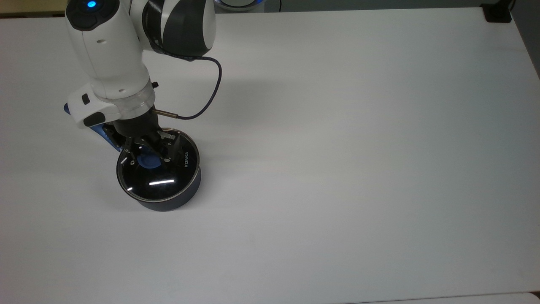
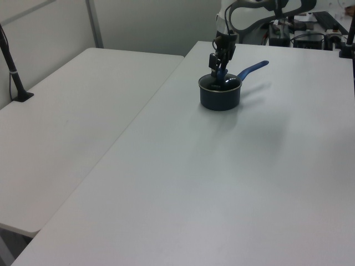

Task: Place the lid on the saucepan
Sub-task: 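Adjust the lid to seat it on the rim, then open the gripper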

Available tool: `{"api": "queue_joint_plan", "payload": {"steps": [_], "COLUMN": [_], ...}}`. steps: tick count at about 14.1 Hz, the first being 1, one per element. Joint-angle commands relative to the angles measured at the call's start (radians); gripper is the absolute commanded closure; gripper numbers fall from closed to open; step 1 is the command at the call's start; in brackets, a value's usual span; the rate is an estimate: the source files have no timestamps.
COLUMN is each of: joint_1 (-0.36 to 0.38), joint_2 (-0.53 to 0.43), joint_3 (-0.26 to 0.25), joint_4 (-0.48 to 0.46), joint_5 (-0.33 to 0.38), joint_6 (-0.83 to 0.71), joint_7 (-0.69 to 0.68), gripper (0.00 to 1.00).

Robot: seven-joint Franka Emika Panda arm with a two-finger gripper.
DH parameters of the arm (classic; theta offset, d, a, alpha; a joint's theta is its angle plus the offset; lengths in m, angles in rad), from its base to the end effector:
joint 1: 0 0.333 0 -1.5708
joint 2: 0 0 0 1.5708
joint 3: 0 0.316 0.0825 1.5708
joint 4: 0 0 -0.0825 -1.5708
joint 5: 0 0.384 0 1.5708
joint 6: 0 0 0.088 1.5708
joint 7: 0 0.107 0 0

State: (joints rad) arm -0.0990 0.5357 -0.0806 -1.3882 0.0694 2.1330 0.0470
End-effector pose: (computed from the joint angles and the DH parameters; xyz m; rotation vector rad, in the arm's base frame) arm 0.7201 -0.1156 0.4218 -3.0927 0.3757 -0.3313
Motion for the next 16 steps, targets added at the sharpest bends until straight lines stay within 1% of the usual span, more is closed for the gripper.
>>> {"api": "queue_joint_plan", "payload": {"steps": [1, 4, 5, 7, 9, 10, 11, 15, 16], "joint_1": [0.010, 0.007, 0.007, 0.008, 0.007, 0.007, 0.007, 0.007, 0.007], "joint_2": [0.041, 0.038, 0.038, 0.038, 0.038, 0.038, 0.038, 0.038, 0.038], "joint_3": [-0.016, -0.019, -0.028, -0.030, -0.036, -0.041, -0.044, -0.047, -0.047], "joint_4": [0.018, 0.021, 0.021, 0.027, 0.028, 0.028, 0.028, 0.028, 0.026], "joint_5": [0.012, 0.012, 0.012, 0.012, 0.012, 0.012, 0.012, 0.012, 0.013], "joint_6": [0.013, 0.013, 0.013, 0.013, 0.013, 0.013, 0.011, 0.011, 0.011], "joint_7": [-0.018, -0.015, -0.018, -0.024, -0.035, -0.045, -0.052, -0.068, -0.068], "gripper": [0.54, 0.57, 0.58, 0.58, 0.62, 0.66, 0.66, 0.66, 0.60]}}
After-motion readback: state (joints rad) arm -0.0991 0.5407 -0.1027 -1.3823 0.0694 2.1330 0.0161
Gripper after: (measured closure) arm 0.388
